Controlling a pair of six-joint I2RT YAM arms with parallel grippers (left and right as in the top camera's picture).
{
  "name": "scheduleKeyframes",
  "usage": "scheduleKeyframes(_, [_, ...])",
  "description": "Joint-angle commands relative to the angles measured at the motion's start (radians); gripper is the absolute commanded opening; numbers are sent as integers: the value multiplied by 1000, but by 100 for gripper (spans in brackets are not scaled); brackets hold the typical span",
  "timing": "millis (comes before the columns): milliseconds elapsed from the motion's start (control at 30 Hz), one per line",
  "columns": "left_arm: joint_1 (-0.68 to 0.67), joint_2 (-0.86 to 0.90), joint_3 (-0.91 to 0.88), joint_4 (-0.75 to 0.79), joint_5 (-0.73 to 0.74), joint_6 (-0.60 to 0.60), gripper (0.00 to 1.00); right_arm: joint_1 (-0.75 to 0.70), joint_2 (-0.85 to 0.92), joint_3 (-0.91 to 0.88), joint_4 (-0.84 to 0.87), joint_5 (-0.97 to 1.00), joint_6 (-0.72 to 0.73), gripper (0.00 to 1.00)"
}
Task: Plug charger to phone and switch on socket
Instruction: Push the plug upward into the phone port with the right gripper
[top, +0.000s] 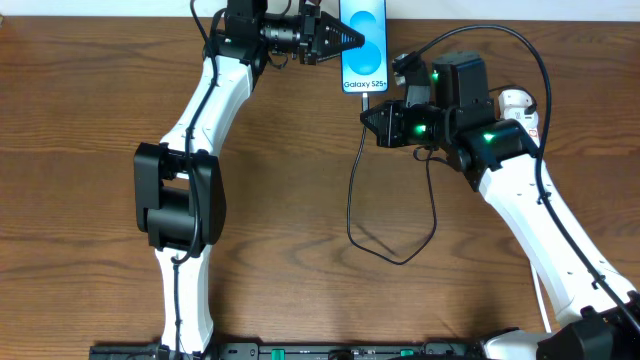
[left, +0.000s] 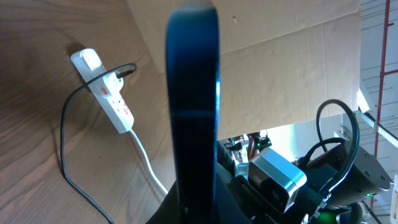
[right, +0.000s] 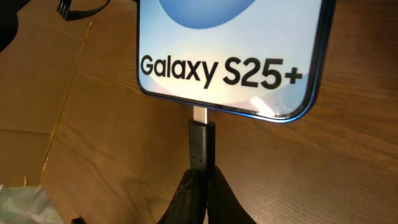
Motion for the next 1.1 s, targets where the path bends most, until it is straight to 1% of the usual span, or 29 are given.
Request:
scheduleKeyframes(0, [-11,-34,12,-2,85,14,7,-27,-1,32,35,24,-23,1])
scheduleKeyframes(400, [-11,-34,12,-6,85,13,7,-27,-1,32,50,27,-75,1])
scheduleKeyframes(833, [-11,-34,12,-6,85,18,7,-27,-1,32,48,0,-72,1])
scheduleKeyframes(1067, [-11,-34,12,-6,85,17,7,-26,-1,32,8,19,-72,1])
